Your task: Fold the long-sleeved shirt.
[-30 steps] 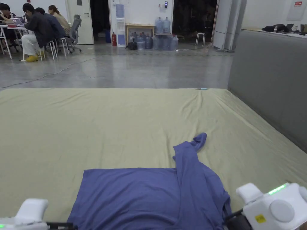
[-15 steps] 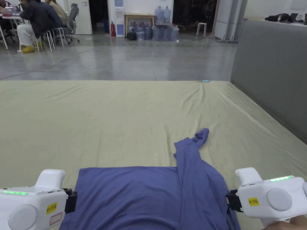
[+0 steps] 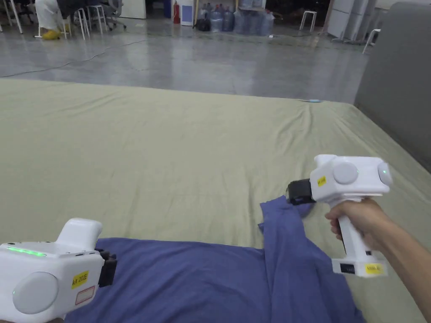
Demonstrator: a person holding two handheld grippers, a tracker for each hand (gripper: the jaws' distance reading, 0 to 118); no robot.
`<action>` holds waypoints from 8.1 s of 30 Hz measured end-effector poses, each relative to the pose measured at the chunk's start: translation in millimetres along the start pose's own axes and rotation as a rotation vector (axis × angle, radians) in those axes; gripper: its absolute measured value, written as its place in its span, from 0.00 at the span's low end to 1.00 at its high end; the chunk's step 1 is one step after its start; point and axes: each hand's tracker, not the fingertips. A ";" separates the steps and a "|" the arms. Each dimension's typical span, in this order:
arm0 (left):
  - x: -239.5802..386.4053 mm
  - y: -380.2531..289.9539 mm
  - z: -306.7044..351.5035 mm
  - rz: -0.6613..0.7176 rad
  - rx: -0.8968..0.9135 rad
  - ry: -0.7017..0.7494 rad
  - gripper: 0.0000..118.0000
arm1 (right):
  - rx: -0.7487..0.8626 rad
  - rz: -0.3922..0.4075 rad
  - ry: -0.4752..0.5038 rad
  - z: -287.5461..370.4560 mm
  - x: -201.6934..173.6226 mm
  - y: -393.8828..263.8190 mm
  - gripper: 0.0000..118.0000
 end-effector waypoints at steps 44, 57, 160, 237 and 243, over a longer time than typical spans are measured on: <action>30.3 -59.4 120.2 -0.011 0.026 -0.042 0.00 | -0.142 0.124 -0.012 126.7 -50.7 -275.8 0.15; 25.2 -82.3 142.6 0.009 0.036 -0.051 0.00 | 0.104 -0.039 0.040 244.6 -23.2 -280.9 0.00; -13.3 -156.2 140.0 0.025 -0.198 -0.057 0.91 | -0.199 0.330 0.040 261.2 -3.8 -333.7 0.74; -190.5 -150.9 172.6 0.582 0.014 -0.289 0.03 | 0.098 0.091 0.253 278.2 -79.5 -305.3 0.00; -98.2 -109.2 182.9 0.602 0.032 -0.608 0.03 | 0.101 0.086 0.259 279.1 -79.8 -304.9 0.00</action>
